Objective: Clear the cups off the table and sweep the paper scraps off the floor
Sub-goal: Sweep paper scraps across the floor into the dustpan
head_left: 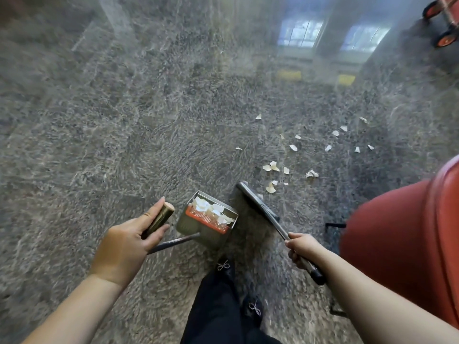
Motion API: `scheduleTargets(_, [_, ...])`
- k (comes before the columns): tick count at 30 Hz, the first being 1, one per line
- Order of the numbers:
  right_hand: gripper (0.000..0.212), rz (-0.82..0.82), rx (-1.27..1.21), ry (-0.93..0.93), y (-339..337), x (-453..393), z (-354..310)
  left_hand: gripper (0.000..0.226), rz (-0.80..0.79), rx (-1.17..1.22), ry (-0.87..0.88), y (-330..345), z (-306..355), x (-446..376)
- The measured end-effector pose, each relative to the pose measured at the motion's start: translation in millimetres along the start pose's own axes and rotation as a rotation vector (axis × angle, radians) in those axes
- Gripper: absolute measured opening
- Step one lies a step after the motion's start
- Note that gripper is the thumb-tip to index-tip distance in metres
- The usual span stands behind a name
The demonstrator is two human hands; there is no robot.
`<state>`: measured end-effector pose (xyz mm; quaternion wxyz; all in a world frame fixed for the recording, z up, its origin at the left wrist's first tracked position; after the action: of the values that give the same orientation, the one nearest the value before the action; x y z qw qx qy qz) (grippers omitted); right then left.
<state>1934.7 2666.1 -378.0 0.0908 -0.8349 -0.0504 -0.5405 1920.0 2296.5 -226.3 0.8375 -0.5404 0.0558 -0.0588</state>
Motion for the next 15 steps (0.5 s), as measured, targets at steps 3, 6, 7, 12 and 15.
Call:
scheduleTargets(3, [0.031, 0.023, -0.057, -0.006, -11, -9, -28, 0.062, -0.023, 0.012, -0.002, 4, -10, -32])
scheduleTargets(6, [0.037, 0.045, -0.212, 0.023, -26, -7, -49, 0.063, -0.042, 0.013, 0.012, 6, -16, -64])
scheduleTargets(7, [0.04, 0.053, -0.27, 0.026, -30, -5, -54, 0.063, -0.04, 0.006, 0.029, 7, -16, -73])
scheduleTargets(12, [0.035, 0.118, -0.434, -0.001, -51, -1, -73, 0.06, -0.095, 0.002, 0.066, 13, -6, -124])
scheduleTargets(15, [0.014, 0.139, -0.514, 0.023, -74, -8, -89, 0.062, -0.116, -0.017, 0.092, 23, 3, -154])
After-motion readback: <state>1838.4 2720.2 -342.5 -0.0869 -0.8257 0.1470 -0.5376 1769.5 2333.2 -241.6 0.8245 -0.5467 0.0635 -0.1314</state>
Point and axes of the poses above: each hand's wrist, its own x-axis away from the middle knuckle, its own y-axis out of the palm, z = x × y, the point moved 2 cm from there along -x, towards the middle knuckle, and after that the axes turned 6 degrees about -z, right-handed, at the moved point
